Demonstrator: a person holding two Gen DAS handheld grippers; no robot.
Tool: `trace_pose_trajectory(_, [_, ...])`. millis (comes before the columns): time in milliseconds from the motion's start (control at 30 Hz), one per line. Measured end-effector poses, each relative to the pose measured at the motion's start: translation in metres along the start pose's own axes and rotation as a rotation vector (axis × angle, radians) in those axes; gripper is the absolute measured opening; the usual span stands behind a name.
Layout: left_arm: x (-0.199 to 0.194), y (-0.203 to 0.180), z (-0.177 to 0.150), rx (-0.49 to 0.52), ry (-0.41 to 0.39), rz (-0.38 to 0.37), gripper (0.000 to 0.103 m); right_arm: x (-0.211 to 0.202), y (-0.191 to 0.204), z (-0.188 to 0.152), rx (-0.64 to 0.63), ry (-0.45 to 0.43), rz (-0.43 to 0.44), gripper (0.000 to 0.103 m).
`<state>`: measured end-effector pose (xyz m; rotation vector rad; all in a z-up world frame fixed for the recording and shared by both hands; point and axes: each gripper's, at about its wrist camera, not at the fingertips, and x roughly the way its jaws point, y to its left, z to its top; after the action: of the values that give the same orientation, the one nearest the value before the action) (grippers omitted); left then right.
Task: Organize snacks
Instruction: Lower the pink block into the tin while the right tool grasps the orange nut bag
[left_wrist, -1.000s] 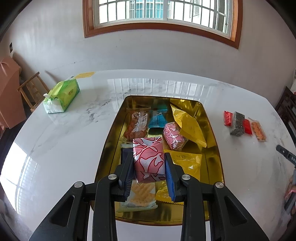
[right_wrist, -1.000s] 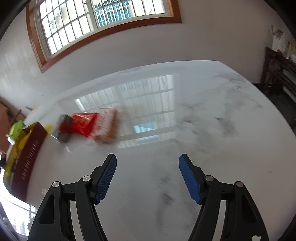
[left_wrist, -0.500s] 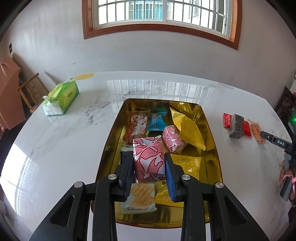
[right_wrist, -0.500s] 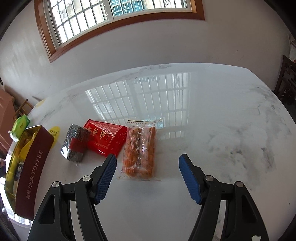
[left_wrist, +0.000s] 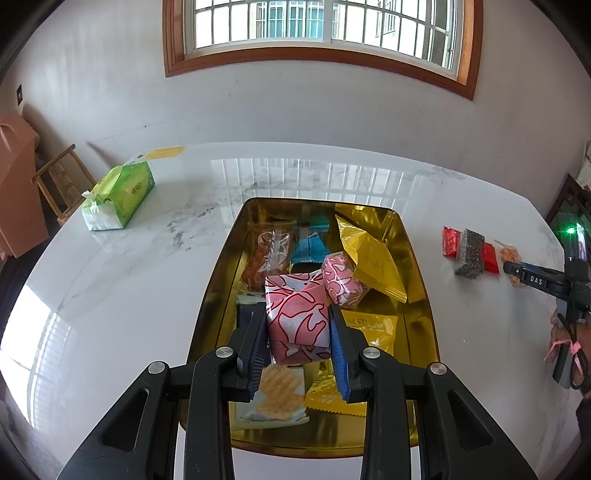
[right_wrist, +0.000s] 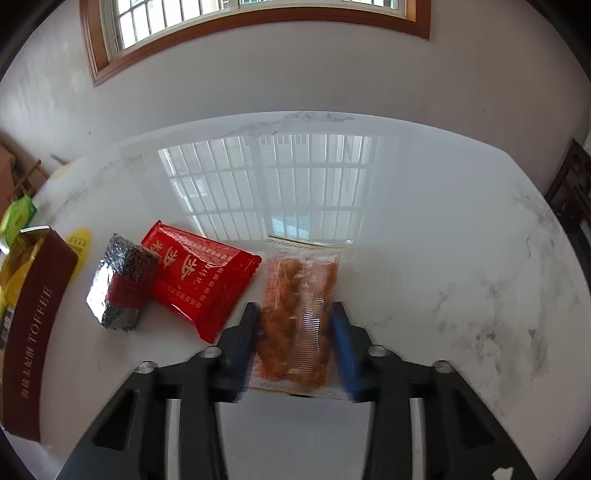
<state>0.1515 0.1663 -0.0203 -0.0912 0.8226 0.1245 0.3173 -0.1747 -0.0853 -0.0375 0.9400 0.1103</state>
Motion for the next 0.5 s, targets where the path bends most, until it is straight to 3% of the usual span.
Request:
trace_pose_trajectory(167, [0.000,0.000,0.000,0.003,-0.004,0.000,0.032,-0.012,-0.015,-0.018,-0.032,-0.024,-0.063,0.033])
trace_pose_trajectory(500, [0.012,0.006,-0.002,-0.004,0.010,0.002,0.032,-0.085,-0.171,-0.110,0.291,-0.064,-0.250,0.033])
